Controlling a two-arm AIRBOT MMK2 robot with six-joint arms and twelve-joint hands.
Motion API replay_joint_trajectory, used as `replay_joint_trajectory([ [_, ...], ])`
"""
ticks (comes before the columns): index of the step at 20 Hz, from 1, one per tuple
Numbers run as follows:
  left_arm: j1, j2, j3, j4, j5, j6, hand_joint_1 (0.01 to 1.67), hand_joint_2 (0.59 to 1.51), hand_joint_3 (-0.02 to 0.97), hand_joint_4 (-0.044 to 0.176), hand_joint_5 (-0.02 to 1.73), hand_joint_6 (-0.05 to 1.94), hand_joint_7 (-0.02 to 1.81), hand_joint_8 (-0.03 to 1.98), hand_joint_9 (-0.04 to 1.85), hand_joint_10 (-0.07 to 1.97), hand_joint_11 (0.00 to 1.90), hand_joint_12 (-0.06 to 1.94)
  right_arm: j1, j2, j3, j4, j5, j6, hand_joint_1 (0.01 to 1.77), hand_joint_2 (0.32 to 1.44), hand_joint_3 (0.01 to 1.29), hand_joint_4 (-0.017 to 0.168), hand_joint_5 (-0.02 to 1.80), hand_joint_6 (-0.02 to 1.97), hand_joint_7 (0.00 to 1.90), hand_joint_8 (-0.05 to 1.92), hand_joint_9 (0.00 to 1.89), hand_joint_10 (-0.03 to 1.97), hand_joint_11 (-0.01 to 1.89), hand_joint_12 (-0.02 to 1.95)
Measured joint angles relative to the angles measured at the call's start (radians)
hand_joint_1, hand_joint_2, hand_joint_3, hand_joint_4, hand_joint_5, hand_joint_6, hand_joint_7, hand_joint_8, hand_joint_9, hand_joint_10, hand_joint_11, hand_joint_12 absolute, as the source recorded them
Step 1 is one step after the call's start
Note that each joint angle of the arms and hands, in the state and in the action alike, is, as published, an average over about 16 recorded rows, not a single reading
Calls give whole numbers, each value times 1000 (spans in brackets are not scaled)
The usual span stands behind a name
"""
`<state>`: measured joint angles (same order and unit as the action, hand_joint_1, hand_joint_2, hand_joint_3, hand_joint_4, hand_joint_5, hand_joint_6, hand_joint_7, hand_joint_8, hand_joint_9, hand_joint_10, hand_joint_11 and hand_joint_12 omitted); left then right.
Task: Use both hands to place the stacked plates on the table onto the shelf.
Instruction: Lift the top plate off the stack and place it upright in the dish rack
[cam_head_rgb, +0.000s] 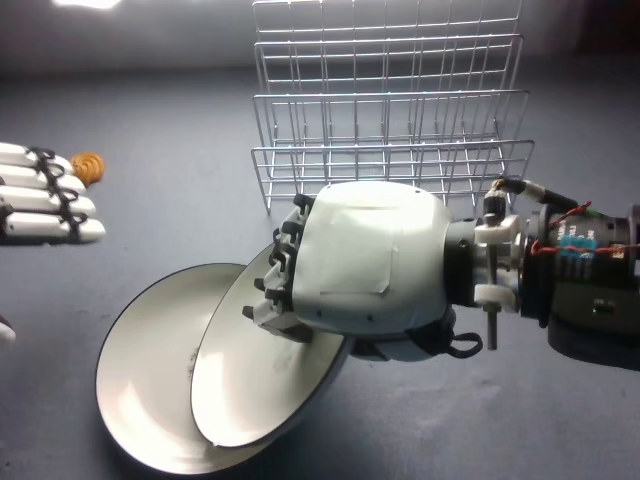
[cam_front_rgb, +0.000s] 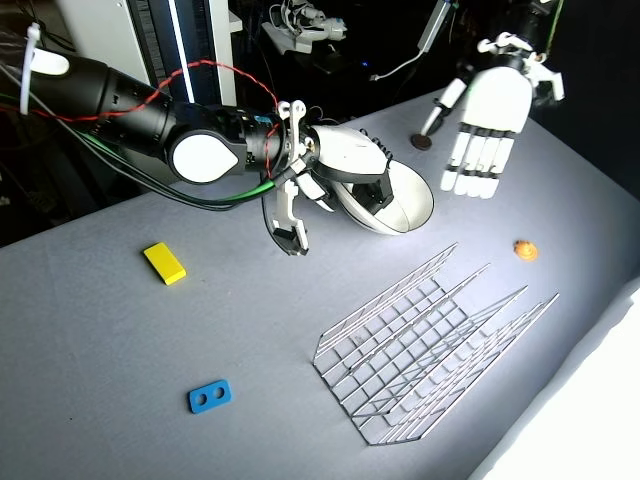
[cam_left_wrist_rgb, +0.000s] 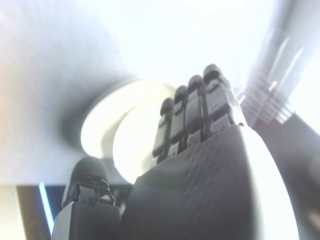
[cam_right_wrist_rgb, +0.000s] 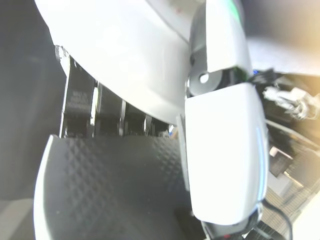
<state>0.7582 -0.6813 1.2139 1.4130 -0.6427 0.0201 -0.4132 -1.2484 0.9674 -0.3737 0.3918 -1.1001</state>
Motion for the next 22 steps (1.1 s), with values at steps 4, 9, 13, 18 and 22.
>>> replay_joint_trajectory([
  [4,-10,19,17,2,14,-2,21,1215,16,-1,62,19,59,20,45,7,24,90,24,28,-31,52,-2,-8,1283,989,10,1,788,1104,881,1070,927,1225,828,1347],
  [9,-22,35,23,6,9,-3,21,1213,16,-1,56,18,51,19,38,7,21,76,64,58,-64,114,-8,-18,1308,1012,10,1,780,1201,888,1103,929,1228,831,1351],
  [13,-25,41,27,13,-5,-3,21,1212,16,-1,58,17,50,20,36,7,23,53,103,84,-85,154,-15,-21,1302,1026,10,3,773,1222,896,1116,944,1157,848,1351],
  [18,-25,43,34,18,-22,-2,21,1212,16,-1,58,16,53,20,40,7,22,54,161,117,-104,195,-24,-17,1289,1038,11,2,759,1235,902,1136,963,1049,869,1350],
  [22,-26,42,43,25,-44,-1,21,1213,16,-1,62,16,58,20,46,6,20,81,213,142,-114,225,-32,-5,1272,1041,10,-1,751,1249,905,1153,975,945,875,1350],
])
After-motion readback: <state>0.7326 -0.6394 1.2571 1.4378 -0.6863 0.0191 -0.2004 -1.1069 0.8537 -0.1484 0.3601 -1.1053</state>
